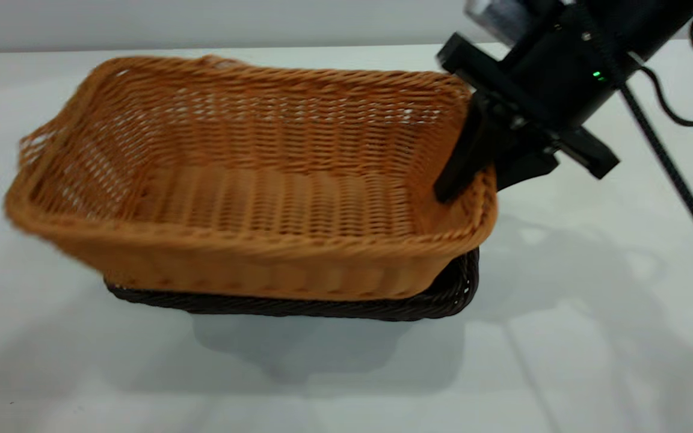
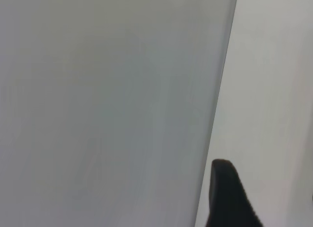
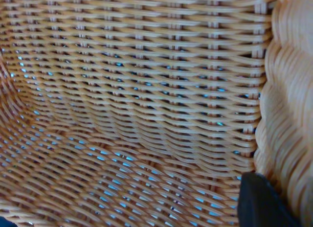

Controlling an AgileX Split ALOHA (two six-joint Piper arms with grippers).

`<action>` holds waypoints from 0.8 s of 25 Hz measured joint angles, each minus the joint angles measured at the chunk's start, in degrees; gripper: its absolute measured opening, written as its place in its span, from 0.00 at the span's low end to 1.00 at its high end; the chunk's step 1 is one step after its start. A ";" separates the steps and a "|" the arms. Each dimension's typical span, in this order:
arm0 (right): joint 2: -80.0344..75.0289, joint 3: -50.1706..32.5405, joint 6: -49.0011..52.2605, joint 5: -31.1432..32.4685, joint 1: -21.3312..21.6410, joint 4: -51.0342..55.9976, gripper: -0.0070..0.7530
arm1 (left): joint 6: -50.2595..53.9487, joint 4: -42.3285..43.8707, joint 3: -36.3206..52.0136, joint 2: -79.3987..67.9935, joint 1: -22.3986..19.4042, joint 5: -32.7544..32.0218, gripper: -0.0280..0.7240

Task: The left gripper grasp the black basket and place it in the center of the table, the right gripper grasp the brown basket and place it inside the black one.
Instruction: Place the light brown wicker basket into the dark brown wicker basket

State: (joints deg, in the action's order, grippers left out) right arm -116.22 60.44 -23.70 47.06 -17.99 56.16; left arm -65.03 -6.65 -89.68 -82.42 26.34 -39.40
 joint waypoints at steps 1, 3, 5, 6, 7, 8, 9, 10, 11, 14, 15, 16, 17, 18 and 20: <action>0.00 0.00 0.41 -1.59 -0.48 0.12 0.11 | 0.00 0.00 0.00 0.00 0.00 0.00 0.52; -0.18 0.00 1.21 -4.58 -0.86 0.45 0.11 | 0.01 0.00 0.00 0.00 0.00 0.00 0.52; -0.53 0.00 1.22 -6.04 -0.86 0.63 0.11 | 0.01 0.00 0.00 0.00 0.00 -0.06 0.52; -0.68 0.00 1.22 -6.35 -0.86 0.63 0.11 | 0.01 0.00 0.00 0.00 0.00 -0.06 0.52; -0.74 0.00 1.22 -6.74 -0.86 0.63 0.11 | 0.01 0.00 0.00 0.00 0.00 -0.06 0.52; -0.79 0.00 1.22 -6.88 -0.86 0.63 0.11 | 0.01 0.00 0.00 0.00 0.00 -0.06 0.52; -0.79 0.00 1.22 -6.95 -0.86 0.63 0.11 | 0.01 0.00 0.00 0.00 0.00 -0.06 0.52; -0.79 0.00 1.22 -6.95 -0.86 0.69 0.11 | 0.01 0.00 0.00 0.00 0.00 -0.11 0.52; -0.79 0.00 1.16 -6.95 -0.86 0.88 0.11 | 0.01 0.00 0.00 0.00 0.00 -0.28 0.52; -0.79 0.00 1.11 -6.69 -0.80 1.63 0.11 | 0.01 0.00 0.00 0.00 0.00 -0.95 0.52; -0.79 0.00 1.11 -6.60 -0.76 1.82 0.11 | 0.01 0.00 0.00 0.00 0.00 -1.32 0.52; -0.85 0.00 1.11 -6.34 -0.49 2.05 0.11 | 0.01 0.00 0.00 0.00 0.00 -1.72 0.52; -0.85 0.00 1.11 -5.93 -0.19 2.21 0.11 | 0.06 0.00 0.00 0.00 0.00 -2.04 0.52; -0.85 0.00 1.11 -5.55 0.12 2.45 0.11 | 0.06 0.00 0.00 0.00 0.00 -2.30 0.52; -0.85 0.00 1.11 -4.29 0.96 3.19 0.12 | 0.06 0.00 0.00 0.00 0.00 -2.62 0.52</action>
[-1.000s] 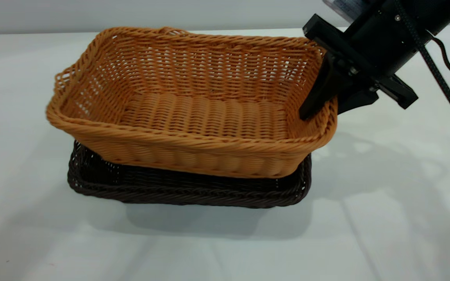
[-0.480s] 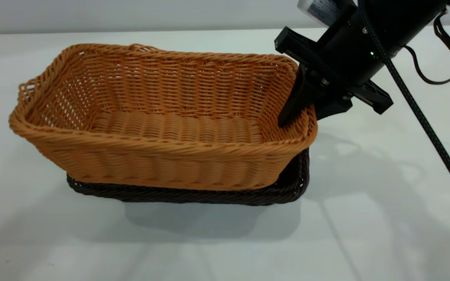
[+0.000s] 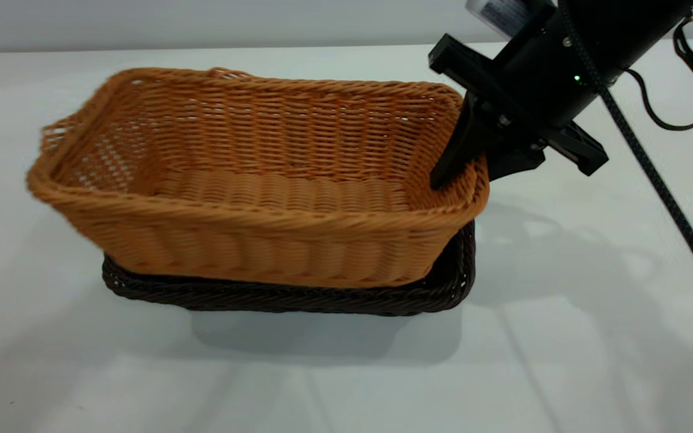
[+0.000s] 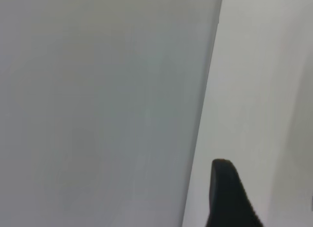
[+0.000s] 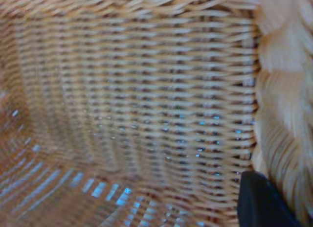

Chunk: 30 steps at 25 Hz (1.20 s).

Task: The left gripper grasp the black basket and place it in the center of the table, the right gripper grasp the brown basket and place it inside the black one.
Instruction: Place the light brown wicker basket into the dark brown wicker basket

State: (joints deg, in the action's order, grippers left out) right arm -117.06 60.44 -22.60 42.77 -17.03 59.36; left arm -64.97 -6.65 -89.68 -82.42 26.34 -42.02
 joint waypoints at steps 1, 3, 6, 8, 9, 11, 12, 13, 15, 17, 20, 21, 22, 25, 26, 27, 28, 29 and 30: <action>0.00 0.00 0.00 0.76 0.39 0.25 0.12 | 0.00 0.00 0.00 0.00 0.00 -0.14 0.52; -0.06 0.00 0.00 1.72 0.90 0.36 0.12 | 0.00 0.00 0.00 0.00 0.00 -0.27 0.52; -0.10 0.00 0.00 1.89 1.02 0.45 0.12 | 0.06 0.00 0.00 0.00 0.00 -0.39 0.52; -0.10 0.00 -0.11 -0.11 0.96 0.45 0.12 | 0.06 0.00 0.00 0.00 0.00 -0.43 0.52; -0.10 0.00 -0.16 -1.56 0.96 0.45 0.12 | 0.06 0.00 0.00 0.00 0.00 -0.43 0.52; -0.10 0.00 -0.32 -4.06 0.96 0.45 0.12 | 0.06 0.00 0.00 0.00 0.00 -0.43 0.52; -0.12 0.00 -0.44 -4.92 0.96 0.45 0.13 | 0.11 0.00 0.00 0.00 0.00 -0.43 0.52; -0.17 0.00 -0.49 -5.42 0.96 0.45 0.13 | 0.11 0.00 0.00 0.00 0.00 -0.43 0.52; -0.17 0.00 -0.45 -5.66 0.96 0.45 0.13 | 0.11 0.00 0.00 0.00 0.00 -0.43 0.52; -0.17 0.00 -0.50 -5.41 0.96 0.45 0.15 | 0.11 0.00 0.00 0.00 0.00 -0.43 0.52; -0.17 0.00 -1.52 -4.68 0.96 0.62 0.20 | 0.11 0.00 0.00 0.00 0.00 -0.43 0.52; -0.17 0.00 -2.33 -4.28 0.96 0.89 0.24 | 0.11 0.00 0.00 0.00 0.00 -0.43 0.52; -0.17 0.00 -3.44 -3.75 0.96 1.08 0.29 | 0.11 0.00 0.00 0.00 0.00 -0.43 0.52; -0.17 0.13 -6.80 -1.17 0.96 1.78 0.49 | 0.11 0.00 0.00 0.00 0.00 -0.43 0.52; -0.17 0.24 -8.14 0.18 0.96 1.83 0.56 | 0.11 0.00 0.00 0.00 0.00 -0.43 0.52; -0.17 0.53 -9.32 1.76 0.96 1.83 0.62 | 0.11 0.00 0.00 0.00 0.00 -0.43 0.52; -0.17 1.00 -10.07 3.29 0.96 1.76 0.68 | 0.11 0.00 0.00 0.00 0.00 -0.43 0.52; -0.17 1.75 -10.81 5.37 0.96 1.54 0.73 | 0.11 0.00 0.00 0.07 0.00 -0.43 0.52; -0.17 2.60 -11.26 7.73 1.03 1.09 0.77 | 0.11 0.00 0.00 0.30 0.00 -0.43 0.52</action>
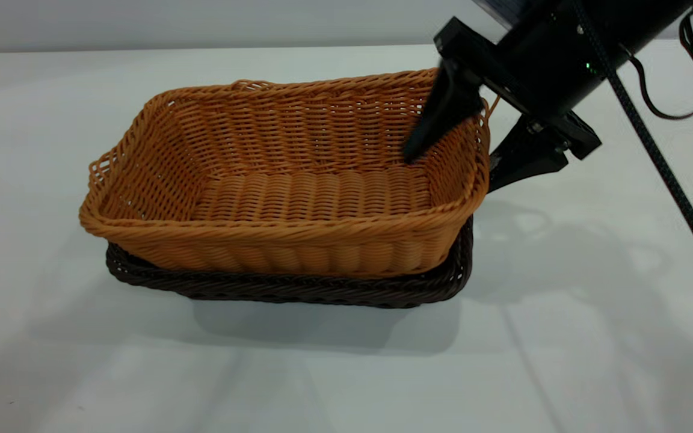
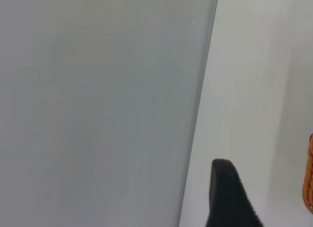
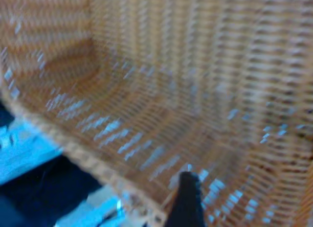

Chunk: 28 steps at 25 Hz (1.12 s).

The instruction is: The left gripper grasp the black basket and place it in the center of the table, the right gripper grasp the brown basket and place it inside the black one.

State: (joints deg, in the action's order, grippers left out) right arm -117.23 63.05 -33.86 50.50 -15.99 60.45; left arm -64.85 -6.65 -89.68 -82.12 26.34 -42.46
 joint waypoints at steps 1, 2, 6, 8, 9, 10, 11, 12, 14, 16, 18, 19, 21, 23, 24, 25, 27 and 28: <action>0.00 1.27 -0.25 2.35 0.08 -0.60 0.80 | 0.00 0.00 0.00 0.38 0.00 0.00 0.52; 0.00 2.80 -0.39 5.37 0.20 -1.27 0.81 | 0.00 0.00 0.00 0.93 0.00 0.00 0.52; 0.00 10.48 1.73 15.38 0.34 -6.08 0.78 | 0.00 0.00 0.00 4.09 0.00 0.00 0.52; 0.00 14.28 5.43 16.73 0.34 -12.16 0.76 | 0.06 -0.05 0.00 6.14 0.00 -0.06 0.52; 0.00 15.98 7.32 16.95 0.34 -15.69 0.75 | 0.25 -0.05 0.00 7.16 0.00 -0.06 0.52; 0.00 17.17 9.56 17.14 0.34 -18.40 0.74 | 0.58 -0.05 0.00 7.95 0.00 -0.09 0.52; 0.00 18.39 11.68 17.29 0.34 -21.32 0.74 | 1.12 -0.05 0.00 8.78 0.00 -0.09 0.52; 0.00 19.33 13.31 17.40 0.34 -23.79 0.73 | 1.82 -0.05 0.00 9.52 0.00 -0.12 0.52; 0.00 20.04 16.74 17.59 0.34 -26.88 0.73 | 3.43 -0.05 0.00 10.65 0.00 -0.26 0.52; 0.77 20.04 18.91 17.82 0.34 -28.52 0.73 | 5.09 -0.05 0.00 11.80 0.00 -0.46 0.52; 2.53 20.04 20.27 18.00 0.34 -28.93 0.73 | 6.02 -0.05 0.00 12.84 0.00 -1.27 0.52; 4.08 20.04 20.53 18.00 0.34 -29.05 0.73 | 6.63 0.00 0.00 13.42 0.00 -2.03 0.52; 8.14 20.04 21.16 18.17 0.34 -29.15 0.73 | 7.68 0.00 0.00 14.46 0.00 -4.14 0.52; 14.15 20.04 21.35 18.41 0.34 -29.21 0.73 | 9.26 0.17 0.00 15.76 0.00 -7.29 0.52; 17.59 20.04 21.35 18.55 0.34 -29.21 0.73 | 10.22 0.46 0.00 16.33 0.00 -8.90 0.52; 20.59 20.04 21.40 18.69 0.34 -29.34 0.73 | 11.69 1.24 0.00 17.01 0.00 -10.90 0.52; 27.83 20.04 21.64 19.27 0.34 -30.13 0.73 | 16.32 3.59 0.00 18.18 0.00 -15.37 0.52; 30.79 20.04 22.20 19.60 0.34 -30.91 0.73 | 18.91 5.28 0.00 18.55 0.00 -17.50 0.52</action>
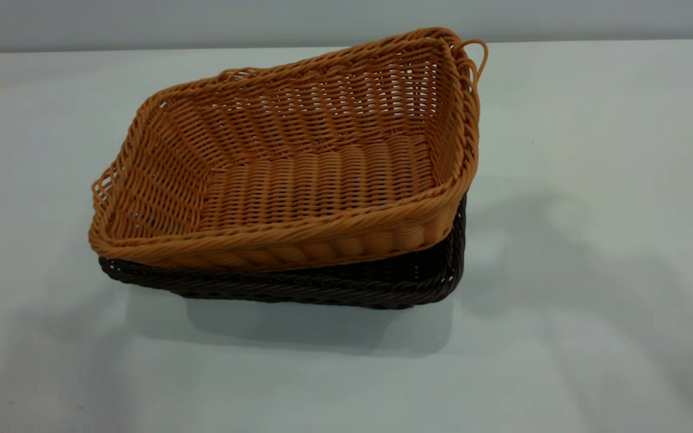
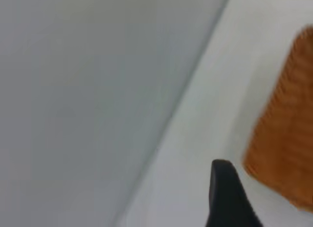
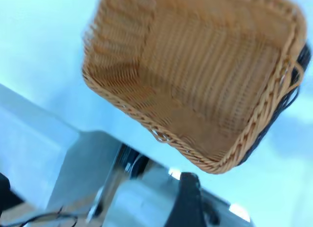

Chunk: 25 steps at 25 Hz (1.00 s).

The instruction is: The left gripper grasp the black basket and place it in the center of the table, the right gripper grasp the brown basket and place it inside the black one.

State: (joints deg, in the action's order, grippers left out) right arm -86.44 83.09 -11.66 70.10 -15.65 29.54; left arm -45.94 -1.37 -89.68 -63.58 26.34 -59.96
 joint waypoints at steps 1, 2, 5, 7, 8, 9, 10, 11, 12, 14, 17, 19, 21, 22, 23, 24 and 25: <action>3.42 0.00 1.09 0.39 0.00 -1.29 0.73 | 3.53 1.99 0.00 0.20 0.00 -2.78 0.52; 6.67 0.00 2.27 0.64 0.00 -2.72 0.73 | 7.39 4.14 0.07 0.41 0.00 -5.72 0.52; 15.07 -0.06 6.35 1.45 0.00 -7.41 0.73 | 18.55 11.15 1.19 0.56 0.00 -6.91 0.52; 20.23 -1.00 7.58 1.58 0.00 -10.14 0.73 | 25.40 14.98 3.73 0.99 0.00 -6.91 0.52; 23.04 -2.25 7.99 1.58 0.00 -11.53 0.73 | 28.39 16.57 5.06 1.37 0.00 -6.91 0.52; 25.79 -3.90 8.30 1.71 0.00 -12.82 0.73 | 30.72 17.64 6.69 1.93 0.00 -6.91 0.52; 28.43 -5.88 8.51 1.88 0.00 -13.87 0.73 | 32.55 18.05 8.42 2.69 0.00 -6.91 0.52; 30.55 -7.77 8.57 1.95 0.00 -14.94 0.73 | 33.76 18.19 10.33 3.48 0.00 -6.91 0.52; 33.05 -10.35 8.64 2.03 0.00 -15.99 0.73 | 35.06 17.99 12.02 4.55 0.00 -6.91 0.52; 37.69 -16.09 8.97 2.10 0.00 -17.78 0.73 | 36.73 17.10 16.43 6.64 0.00 -6.91 0.52; 43.81 -24.98 9.21 2.16 0.00 -20.16 0.73 | 37.88 15.00 23.27 10.15 0.00 -6.91 0.52; 47.29 -30.93 9.26 2.21 0.00 -21.16 0.73 | 38.02 12.57 27.95 12.43 0.00 -6.91 0.52; 50.76 -37.21 9.33 2.13 0.00 -21.75 0.73 | 38.07 9.91 33.36 15.17 0.00 -6.91 0.52; 52.12 -39.74 9.39 1.89 0.00 -21.99 0.73 | 38.13 8.44 35.66 16.35 0.00 -6.91 0.52; 53.70 -42.70 9.39 1.43 0.00 -22.23 0.73 | 38.20 7.07 38.40 17.79 0.00 -6.91 0.52; 55.18 -45.60 9.39 0.54 0.00 -22.30 0.73 | 38.49 6.02 41.08 19.23 0.00 -6.91 0.52; 56.34 -47.95 9.39 -0.67 0.00 -22.36 0.73 | 38.94 4.95 43.68 20.48 0.00 -6.91 0.52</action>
State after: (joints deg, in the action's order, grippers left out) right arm -30.10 35.13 -2.27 69.43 -15.65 7.19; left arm -7.00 3.58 -45.99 -43.10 26.34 -66.87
